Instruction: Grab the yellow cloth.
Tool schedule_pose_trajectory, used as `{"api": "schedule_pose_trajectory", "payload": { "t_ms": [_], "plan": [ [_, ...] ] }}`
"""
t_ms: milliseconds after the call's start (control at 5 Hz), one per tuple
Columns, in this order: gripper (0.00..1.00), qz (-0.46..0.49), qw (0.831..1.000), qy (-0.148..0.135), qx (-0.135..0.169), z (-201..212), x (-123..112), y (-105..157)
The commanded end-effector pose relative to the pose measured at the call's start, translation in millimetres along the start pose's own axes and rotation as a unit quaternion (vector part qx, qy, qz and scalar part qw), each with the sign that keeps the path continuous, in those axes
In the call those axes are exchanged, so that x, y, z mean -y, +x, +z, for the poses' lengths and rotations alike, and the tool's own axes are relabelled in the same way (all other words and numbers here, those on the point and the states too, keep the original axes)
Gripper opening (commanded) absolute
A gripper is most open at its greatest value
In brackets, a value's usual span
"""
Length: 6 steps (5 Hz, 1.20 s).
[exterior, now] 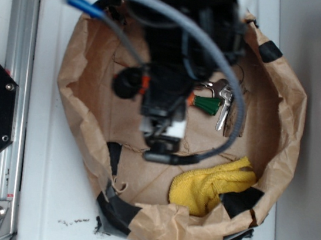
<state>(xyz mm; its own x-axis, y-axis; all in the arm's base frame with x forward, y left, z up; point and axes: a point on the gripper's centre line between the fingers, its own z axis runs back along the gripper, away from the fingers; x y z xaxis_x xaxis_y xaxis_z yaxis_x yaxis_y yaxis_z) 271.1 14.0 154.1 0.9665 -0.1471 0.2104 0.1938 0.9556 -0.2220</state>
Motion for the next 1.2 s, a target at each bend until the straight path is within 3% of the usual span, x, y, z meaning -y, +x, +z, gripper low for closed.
{"api": "schedule_pose_trajectory", "payload": {
  "t_ms": [0, 200, 800, 1000],
  "plan": [
    [1.00, -0.178, 0.984, 0.003, -0.014, -64, 44, 25],
    [1.00, -0.183, 0.983, 0.024, -0.009, -82, 58, 25],
    [1.00, -0.241, 0.970, -0.002, 0.015, -144, 72, 42],
    [0.06, -0.253, 0.967, -0.021, 0.030, -149, 80, 46]
  ]
}}
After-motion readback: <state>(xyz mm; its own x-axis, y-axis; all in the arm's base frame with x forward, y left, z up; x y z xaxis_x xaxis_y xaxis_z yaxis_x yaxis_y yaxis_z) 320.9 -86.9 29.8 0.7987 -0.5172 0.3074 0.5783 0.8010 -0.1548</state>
